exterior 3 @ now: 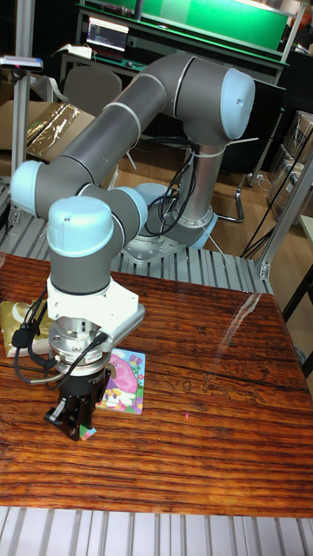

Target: Assemble one piece of a puzzle

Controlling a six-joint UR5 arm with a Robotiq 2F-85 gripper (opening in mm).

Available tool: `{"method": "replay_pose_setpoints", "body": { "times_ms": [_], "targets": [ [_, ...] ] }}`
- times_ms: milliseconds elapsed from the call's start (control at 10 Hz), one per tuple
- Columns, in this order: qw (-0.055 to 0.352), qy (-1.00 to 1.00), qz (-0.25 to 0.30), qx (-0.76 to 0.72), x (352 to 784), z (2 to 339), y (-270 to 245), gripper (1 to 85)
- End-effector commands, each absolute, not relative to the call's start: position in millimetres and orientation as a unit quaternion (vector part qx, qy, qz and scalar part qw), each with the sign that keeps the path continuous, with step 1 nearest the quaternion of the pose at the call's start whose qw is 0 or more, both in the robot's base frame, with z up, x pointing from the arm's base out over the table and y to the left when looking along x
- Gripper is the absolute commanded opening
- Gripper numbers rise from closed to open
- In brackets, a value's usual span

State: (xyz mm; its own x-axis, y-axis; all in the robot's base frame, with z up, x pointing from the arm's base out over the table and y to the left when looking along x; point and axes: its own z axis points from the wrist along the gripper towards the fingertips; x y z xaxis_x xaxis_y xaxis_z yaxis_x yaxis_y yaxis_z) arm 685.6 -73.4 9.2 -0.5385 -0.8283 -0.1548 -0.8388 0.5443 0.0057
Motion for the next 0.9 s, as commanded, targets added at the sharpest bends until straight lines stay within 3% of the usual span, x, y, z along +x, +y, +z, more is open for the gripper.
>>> {"method": "replay_pose_setpoints", "body": {
  "times_ms": [0,200,300,400,800],
  "targets": [
    [0.061,0.904,0.039,-0.421,683.1,16.1,-76.2,31.7],
    [0.045,0.904,0.034,-0.425,676.0,16.0,-82.1,33.7],
    [0.044,0.902,0.029,-0.429,676.6,15.1,-84.8,44.7],
    [0.048,0.903,0.038,-0.426,677.0,14.2,-78.8,49.7],
    [0.058,0.907,0.048,-0.415,677.5,6.6,-68.1,50.7]
  ]
}}
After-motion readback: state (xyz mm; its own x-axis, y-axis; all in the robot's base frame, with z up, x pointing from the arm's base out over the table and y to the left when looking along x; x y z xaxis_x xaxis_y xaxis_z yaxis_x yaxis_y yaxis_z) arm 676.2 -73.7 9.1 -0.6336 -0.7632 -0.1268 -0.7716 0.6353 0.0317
